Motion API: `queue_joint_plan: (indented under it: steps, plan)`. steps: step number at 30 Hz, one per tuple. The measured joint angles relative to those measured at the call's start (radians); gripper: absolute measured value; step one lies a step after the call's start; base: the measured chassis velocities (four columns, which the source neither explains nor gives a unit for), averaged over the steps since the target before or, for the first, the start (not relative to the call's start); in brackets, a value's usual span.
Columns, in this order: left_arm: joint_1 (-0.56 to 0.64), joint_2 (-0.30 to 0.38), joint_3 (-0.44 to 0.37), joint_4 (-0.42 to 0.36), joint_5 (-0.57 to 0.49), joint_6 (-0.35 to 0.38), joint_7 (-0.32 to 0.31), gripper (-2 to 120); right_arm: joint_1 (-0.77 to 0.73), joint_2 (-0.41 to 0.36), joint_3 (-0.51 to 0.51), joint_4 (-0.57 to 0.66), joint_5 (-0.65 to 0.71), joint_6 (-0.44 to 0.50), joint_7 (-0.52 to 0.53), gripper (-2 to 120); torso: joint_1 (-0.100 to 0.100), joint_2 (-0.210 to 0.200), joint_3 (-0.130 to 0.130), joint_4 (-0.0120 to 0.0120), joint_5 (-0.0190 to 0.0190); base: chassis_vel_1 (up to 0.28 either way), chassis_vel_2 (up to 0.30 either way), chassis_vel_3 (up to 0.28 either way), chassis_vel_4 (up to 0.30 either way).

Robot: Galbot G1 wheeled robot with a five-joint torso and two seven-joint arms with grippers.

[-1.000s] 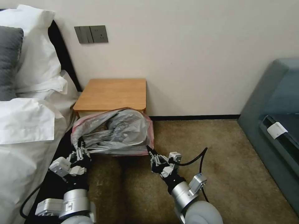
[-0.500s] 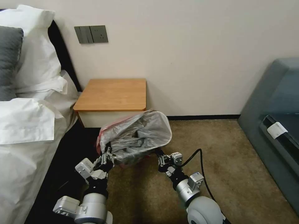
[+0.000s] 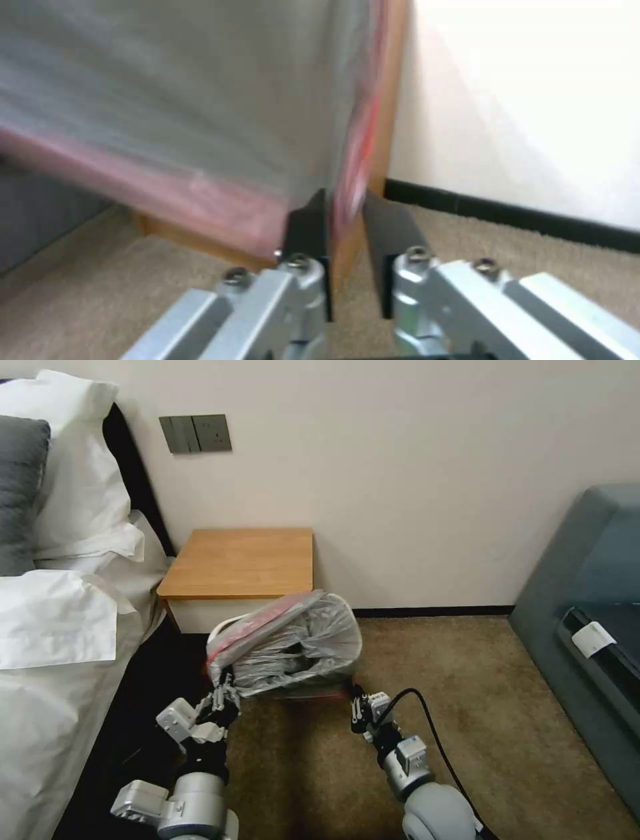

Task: Pick up the garbage bag from the table and place it over the trash can.

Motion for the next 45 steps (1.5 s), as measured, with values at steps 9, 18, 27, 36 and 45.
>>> queue_joint_plan:
  steps: [9,18,27,36,45]
  plan:
    - [-0.039,0.019,-0.144,0.047,0.057,0.007,-0.027,11,-0.135,-0.055,0.089,0.107,-0.311,0.238,-0.111,61,0.0,0.0,0.0,-0.0001,0.0,0.0,0.0,0.0,0.0]
    - [-0.027,0.059,-0.164,0.104,0.312,-0.032,0.083,11,0.034,-0.08,0.127,0.149,-0.42,0.376,-0.173,88,0.0,0.0,0.0,0.0001,0.0002,0.0,0.0,0.0,0.0]
    - [-0.016,0.062,-0.114,0.166,0.562,-0.092,0.166,11,0.394,-0.174,0.016,0.117,-0.561,0.339,-0.402,100,0.0,0.0,0.0,0.0002,0.0,0.0,0.0,0.0,0.0]
    - [-0.002,0.031,-0.071,0.178,0.605,-0.115,0.163,11,0.483,-0.181,-0.057,0.061,-0.561,0.312,-0.47,100,0.0,0.0,0.0,0.0,0.0002,0.0,0.0,0.0,0.0]
    - [0.009,0.021,-0.054,0.169,0.633,-0.131,0.152,11,0.492,-0.161,-0.077,0.019,-0.584,0.314,-0.476,100,0.0,0.0,0.0,-0.0001,0.0001,0.0,0.0,0.0,0.0]
